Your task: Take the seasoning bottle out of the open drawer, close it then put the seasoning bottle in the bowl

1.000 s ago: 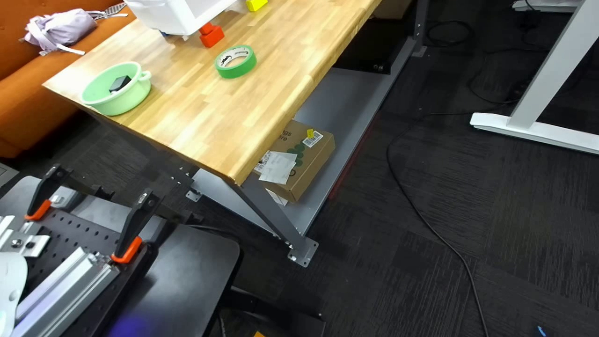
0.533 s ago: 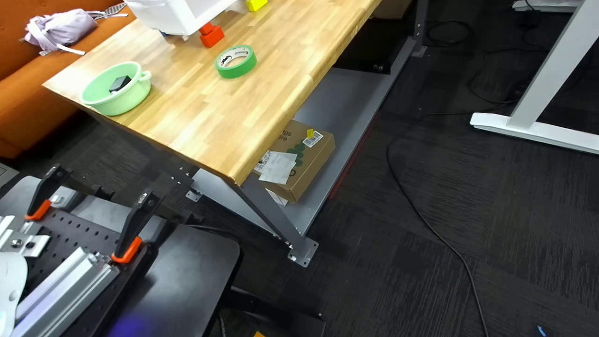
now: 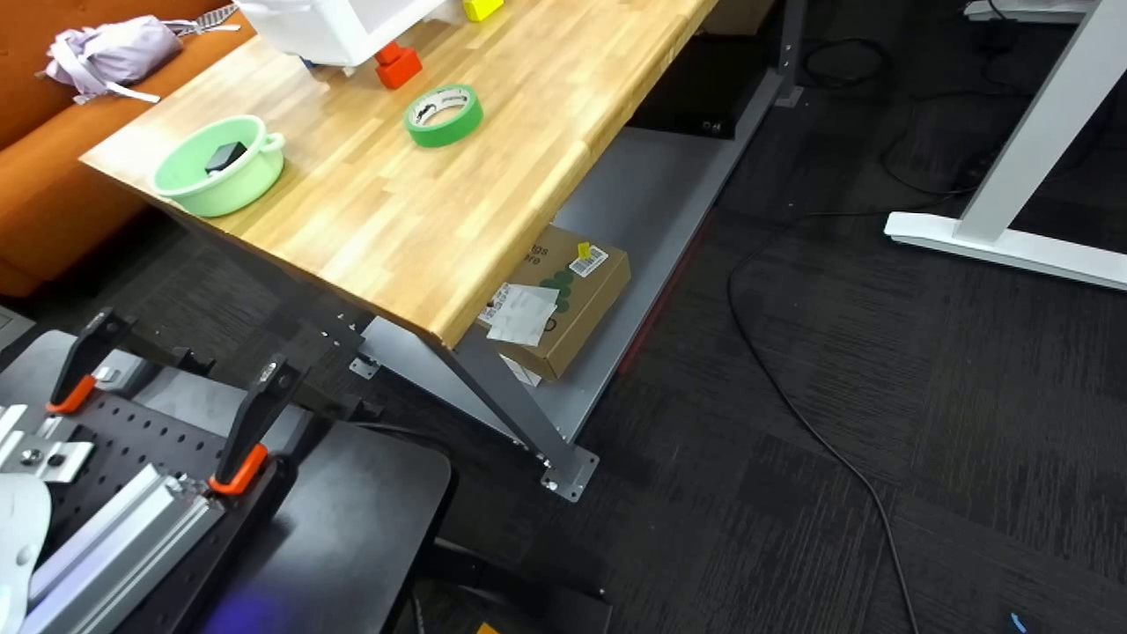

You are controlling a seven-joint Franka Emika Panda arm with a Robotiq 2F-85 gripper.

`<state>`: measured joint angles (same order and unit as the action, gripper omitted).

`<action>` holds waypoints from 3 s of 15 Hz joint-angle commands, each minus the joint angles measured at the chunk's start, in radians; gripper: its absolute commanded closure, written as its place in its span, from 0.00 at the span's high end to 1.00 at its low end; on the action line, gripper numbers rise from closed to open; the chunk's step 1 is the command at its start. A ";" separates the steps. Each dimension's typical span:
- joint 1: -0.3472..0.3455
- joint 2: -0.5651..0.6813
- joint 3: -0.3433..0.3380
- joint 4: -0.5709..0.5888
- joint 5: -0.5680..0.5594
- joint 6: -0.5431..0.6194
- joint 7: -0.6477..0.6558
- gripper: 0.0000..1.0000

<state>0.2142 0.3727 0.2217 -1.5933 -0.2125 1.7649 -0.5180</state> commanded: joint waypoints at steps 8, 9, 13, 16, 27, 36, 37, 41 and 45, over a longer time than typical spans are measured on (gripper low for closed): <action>-0.022 -0.028 -0.029 -0.016 0.089 0.067 0.248 1.00; -0.023 -0.030 -0.031 -0.018 0.106 0.070 0.271 1.00; -0.025 -0.043 -0.047 -0.035 0.150 0.103 0.379 1.00; -0.019 -0.017 -0.053 0.000 0.136 0.080 0.388 1.00; -0.018 -0.027 -0.055 -0.029 0.159 0.088 0.438 1.00; -0.020 -0.069 -0.059 -0.124 0.216 0.156 0.556 1.00; -0.019 -0.075 -0.058 -0.136 0.221 0.169 0.567 1.00; -0.015 -0.100 -0.058 -0.179 0.223 0.200 0.599 1.00; -0.015 -0.129 -0.059 -0.212 0.208 0.215 0.602 1.00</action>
<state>0.1990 0.2891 0.1674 -1.7505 -0.0096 1.9375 0.0781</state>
